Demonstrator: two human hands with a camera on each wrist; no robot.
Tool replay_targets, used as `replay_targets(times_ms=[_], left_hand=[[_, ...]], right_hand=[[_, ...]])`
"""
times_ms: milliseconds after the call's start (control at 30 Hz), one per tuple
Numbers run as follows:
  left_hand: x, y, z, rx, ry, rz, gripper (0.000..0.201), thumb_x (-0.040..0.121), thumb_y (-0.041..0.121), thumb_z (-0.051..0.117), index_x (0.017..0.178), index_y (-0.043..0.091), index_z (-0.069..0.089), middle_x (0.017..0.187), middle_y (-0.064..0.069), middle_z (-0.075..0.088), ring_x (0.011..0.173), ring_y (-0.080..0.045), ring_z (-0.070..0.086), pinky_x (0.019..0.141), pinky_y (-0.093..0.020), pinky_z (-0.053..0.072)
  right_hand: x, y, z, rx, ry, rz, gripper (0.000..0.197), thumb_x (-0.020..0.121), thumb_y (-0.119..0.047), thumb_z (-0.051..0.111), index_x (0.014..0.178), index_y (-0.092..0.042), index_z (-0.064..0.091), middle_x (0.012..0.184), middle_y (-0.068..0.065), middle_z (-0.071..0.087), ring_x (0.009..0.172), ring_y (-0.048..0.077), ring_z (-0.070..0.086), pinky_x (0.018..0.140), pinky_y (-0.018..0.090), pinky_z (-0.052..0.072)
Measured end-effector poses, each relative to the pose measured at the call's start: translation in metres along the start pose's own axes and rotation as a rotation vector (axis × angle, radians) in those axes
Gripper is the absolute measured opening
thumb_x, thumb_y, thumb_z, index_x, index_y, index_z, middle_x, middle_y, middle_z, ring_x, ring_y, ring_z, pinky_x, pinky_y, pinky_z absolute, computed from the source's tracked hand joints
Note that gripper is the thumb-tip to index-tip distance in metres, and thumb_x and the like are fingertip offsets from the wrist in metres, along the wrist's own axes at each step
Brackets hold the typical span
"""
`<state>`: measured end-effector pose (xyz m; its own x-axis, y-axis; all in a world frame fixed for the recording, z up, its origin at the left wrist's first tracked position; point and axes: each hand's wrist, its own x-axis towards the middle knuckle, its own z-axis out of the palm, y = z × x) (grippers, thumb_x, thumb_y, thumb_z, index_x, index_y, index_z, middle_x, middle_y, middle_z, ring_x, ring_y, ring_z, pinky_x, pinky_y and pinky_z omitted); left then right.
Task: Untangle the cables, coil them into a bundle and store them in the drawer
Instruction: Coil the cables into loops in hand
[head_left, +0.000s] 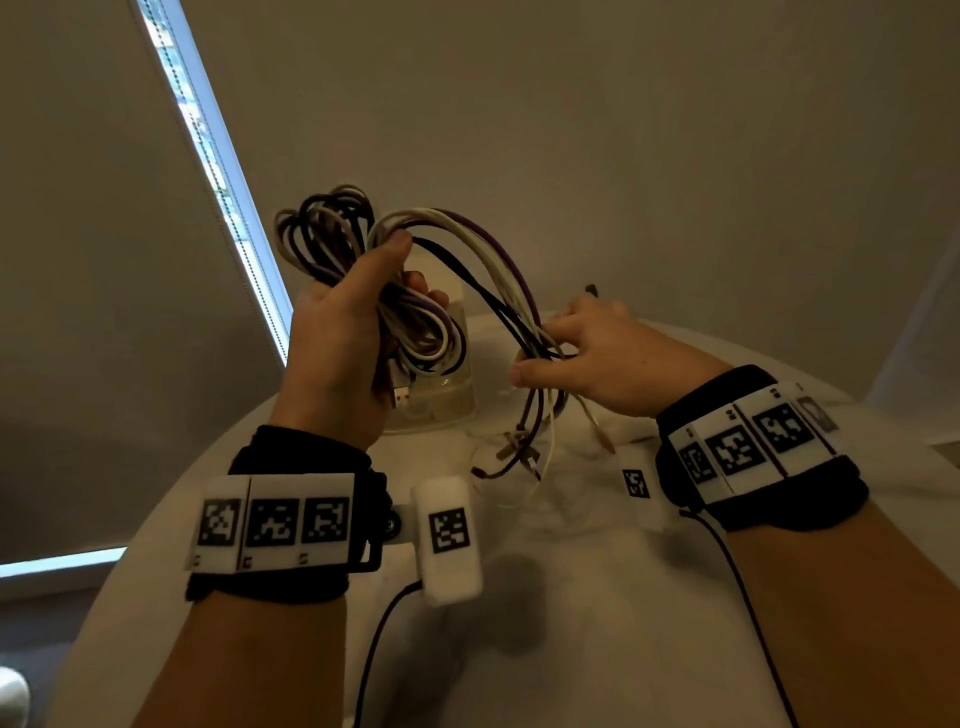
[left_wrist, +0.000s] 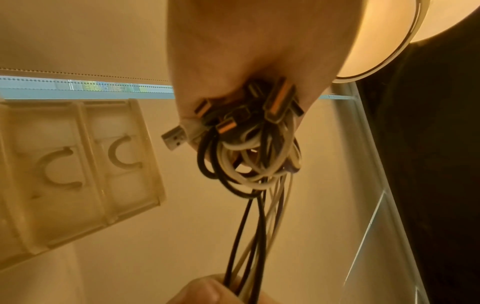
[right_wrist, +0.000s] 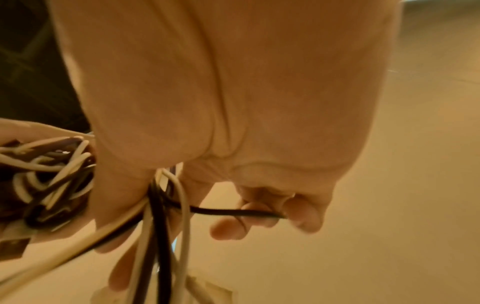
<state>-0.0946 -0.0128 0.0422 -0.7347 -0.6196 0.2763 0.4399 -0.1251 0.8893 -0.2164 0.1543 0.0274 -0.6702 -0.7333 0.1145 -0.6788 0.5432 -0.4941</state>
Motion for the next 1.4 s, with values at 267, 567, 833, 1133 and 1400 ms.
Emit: replay_targets(times_ms=[267,567,833,1133,1400], left_hand=[[-0.004,-0.003,0.008,0.028,-0.019,0.110,0.010,0.100,0.019,0.063,0.093,0.012,0.067,0.069,-0.003,0.061,0.069,-0.023,0.065,0.067,-0.031,0.058],[0.001,-0.006,0.001,0.386,0.033,0.076,0.023,0.094,0.028,0.069,0.075,0.016,0.071,0.068,-0.004,0.071,0.073,-0.029,0.069,0.070,-0.040,0.055],[-0.001,-0.008,0.002,0.707,-0.154,0.122,0.024,0.096,0.029,0.067,0.090,0.007,0.076,0.080,-0.013,0.076,0.080,-0.029,0.074,0.081,-0.048,0.059],[-0.004,-0.006,0.005,0.860,-0.451,0.239,0.008,0.096,0.034,0.067,0.095,0.027,0.071,0.081,-0.001,0.076,0.078,-0.012,0.074,0.080,-0.037,0.062],[-0.002,-0.007,-0.001,0.709,-0.516,0.077,0.020,0.091,0.025,0.073,0.104,0.010,0.073,0.089,-0.012,0.075,0.085,-0.026,0.073,0.088,-0.048,0.059]], right_hand=[[0.009,0.014,-0.009,0.190,0.416,-0.090,0.015,0.095,-0.035,0.063,0.099,-0.023,0.071,0.090,-0.001,0.068,0.081,0.015,0.063,0.071,0.026,0.048],[0.007,0.034,-0.004,0.228,0.001,-0.030,0.029,0.081,-0.045,0.076,0.107,-0.033,0.071,0.109,-0.014,0.072,0.106,0.008,0.065,0.091,0.034,0.052],[-0.013,0.000,-0.028,0.299,0.143,-0.126,0.095,0.069,-0.075,0.063,0.149,-0.034,0.033,0.145,-0.019,0.046,0.130,0.001,0.046,0.104,0.027,0.040],[-0.016,-0.007,-0.026,0.385,0.027,-0.182,0.027,0.091,-0.047,0.063,0.100,-0.023,0.071,0.074,0.003,0.063,0.063,0.019,0.064,0.069,0.044,0.058],[-0.014,0.001,-0.036,0.748,0.186,-0.251,0.027,0.091,-0.023,0.069,0.118,-0.019,0.068,0.085,0.011,0.067,0.076,0.021,0.057,0.070,0.033,0.050]])
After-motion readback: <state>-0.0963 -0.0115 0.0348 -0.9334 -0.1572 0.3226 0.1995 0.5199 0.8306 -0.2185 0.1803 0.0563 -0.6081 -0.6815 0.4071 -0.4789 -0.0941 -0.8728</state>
